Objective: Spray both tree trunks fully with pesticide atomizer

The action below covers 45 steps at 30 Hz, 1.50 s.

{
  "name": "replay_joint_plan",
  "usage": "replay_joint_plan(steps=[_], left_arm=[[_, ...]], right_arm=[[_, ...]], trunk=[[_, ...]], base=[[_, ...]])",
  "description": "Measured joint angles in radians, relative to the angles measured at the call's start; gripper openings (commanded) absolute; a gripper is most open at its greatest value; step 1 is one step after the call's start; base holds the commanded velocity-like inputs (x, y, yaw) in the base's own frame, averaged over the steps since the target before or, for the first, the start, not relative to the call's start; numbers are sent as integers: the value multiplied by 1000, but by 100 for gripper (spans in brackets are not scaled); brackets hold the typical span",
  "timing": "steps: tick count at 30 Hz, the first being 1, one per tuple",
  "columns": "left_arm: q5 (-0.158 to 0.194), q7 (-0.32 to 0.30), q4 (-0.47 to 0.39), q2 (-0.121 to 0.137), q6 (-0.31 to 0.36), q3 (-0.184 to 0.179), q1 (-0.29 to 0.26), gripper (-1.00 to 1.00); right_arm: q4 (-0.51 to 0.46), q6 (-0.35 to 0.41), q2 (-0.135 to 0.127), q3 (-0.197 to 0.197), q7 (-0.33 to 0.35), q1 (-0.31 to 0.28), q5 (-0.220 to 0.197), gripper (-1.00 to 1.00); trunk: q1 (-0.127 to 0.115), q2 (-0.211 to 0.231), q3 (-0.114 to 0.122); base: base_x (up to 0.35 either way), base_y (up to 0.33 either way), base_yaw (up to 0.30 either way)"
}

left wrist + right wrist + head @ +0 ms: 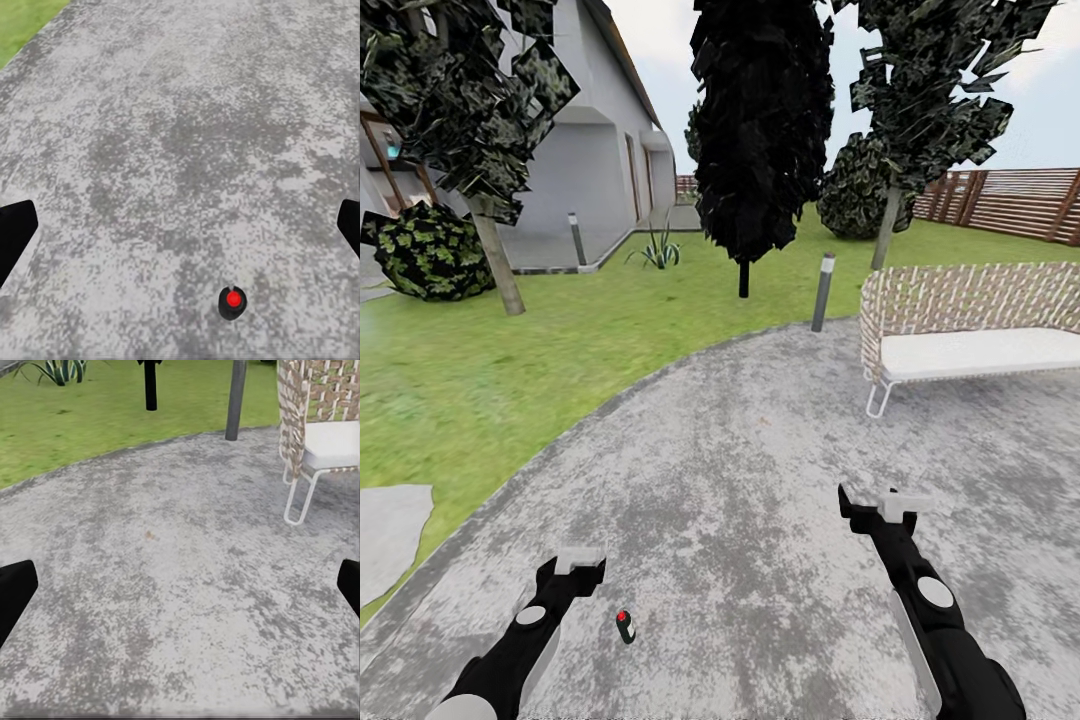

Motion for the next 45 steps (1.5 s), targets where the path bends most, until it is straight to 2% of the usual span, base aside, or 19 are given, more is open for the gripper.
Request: replay_joint_plan(steps=[45], left_arm=[[-1, -2, 1, -1, -2, -4, 0, 100]], right_arm=[[-2, 0, 0, 0, 0, 0, 0, 100]], trunk=[[173, -315, -213]], base=[[0, 0, 86]])
